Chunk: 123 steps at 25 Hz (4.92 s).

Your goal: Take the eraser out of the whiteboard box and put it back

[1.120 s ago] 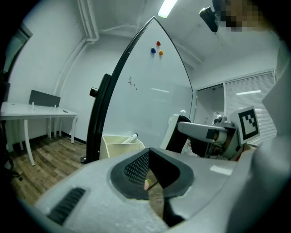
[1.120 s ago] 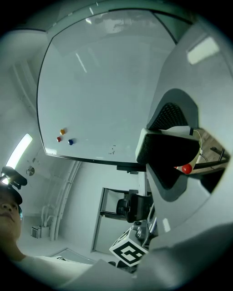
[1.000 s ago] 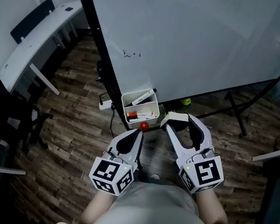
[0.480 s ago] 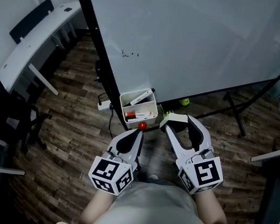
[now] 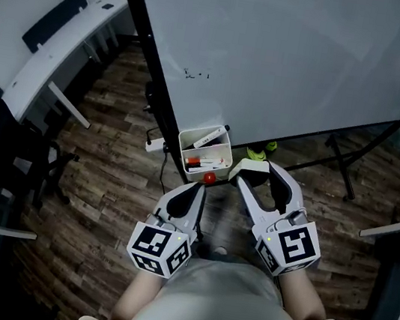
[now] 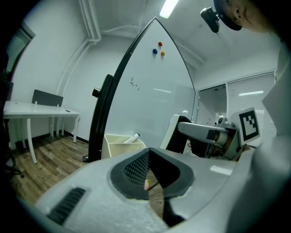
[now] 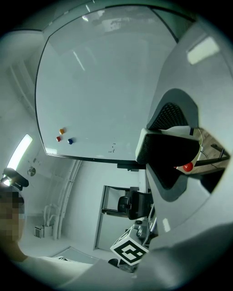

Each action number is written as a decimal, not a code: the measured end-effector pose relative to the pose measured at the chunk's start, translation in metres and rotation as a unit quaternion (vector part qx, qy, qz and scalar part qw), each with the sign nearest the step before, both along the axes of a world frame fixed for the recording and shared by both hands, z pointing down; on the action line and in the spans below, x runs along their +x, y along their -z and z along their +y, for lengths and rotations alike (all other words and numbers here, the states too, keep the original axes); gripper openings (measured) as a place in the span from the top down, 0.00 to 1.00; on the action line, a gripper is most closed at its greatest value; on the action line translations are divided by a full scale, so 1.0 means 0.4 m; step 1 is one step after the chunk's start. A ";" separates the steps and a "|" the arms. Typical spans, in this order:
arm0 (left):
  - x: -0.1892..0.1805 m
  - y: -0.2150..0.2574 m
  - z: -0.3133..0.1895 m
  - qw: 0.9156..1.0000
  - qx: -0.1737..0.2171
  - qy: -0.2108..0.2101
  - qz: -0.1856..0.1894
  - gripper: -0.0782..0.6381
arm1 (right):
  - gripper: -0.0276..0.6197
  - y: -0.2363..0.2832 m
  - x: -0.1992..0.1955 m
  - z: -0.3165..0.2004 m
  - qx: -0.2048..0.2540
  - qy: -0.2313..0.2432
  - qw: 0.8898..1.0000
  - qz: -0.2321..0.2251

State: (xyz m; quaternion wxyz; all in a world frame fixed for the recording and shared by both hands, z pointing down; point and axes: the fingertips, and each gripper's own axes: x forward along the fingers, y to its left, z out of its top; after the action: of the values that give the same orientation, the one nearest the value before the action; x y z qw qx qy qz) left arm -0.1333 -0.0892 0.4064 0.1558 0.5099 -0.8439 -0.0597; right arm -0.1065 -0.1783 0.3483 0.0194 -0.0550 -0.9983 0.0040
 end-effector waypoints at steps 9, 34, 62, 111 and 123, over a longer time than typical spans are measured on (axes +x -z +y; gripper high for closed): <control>-0.020 0.003 0.039 1.000 -0.003 0.029 -0.002 0.89 | 0.60 0.009 -0.043 0.034 0.004 0.033 0.999 -0.001; -0.083 -0.004 0.107 0.996 -0.010 0.084 0.008 0.89 | 0.60 -0.001 -0.159 0.090 0.009 0.091 0.996 0.009; -0.145 -0.018 0.119 0.994 -0.012 0.110 0.016 0.89 | 0.60 -0.093 -0.234 0.100 0.006 0.108 0.993 0.048; -0.128 -0.008 0.102 0.996 -0.004 0.085 0.017 0.89 | 0.56 -0.096 -0.218 0.091 -0.003 0.093 0.994 0.058; -0.081 -0.003 0.101 0.998 0.002 0.069 0.014 0.89 | 0.57 -0.062 -0.151 0.094 -0.004 0.074 0.996 0.039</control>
State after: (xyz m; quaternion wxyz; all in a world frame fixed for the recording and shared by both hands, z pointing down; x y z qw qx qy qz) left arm -0.1657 -0.0490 0.4078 0.1619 0.4498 -0.8748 -0.0786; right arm -0.1669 -0.1406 0.3730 0.0584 -0.1284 -0.9900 0.0088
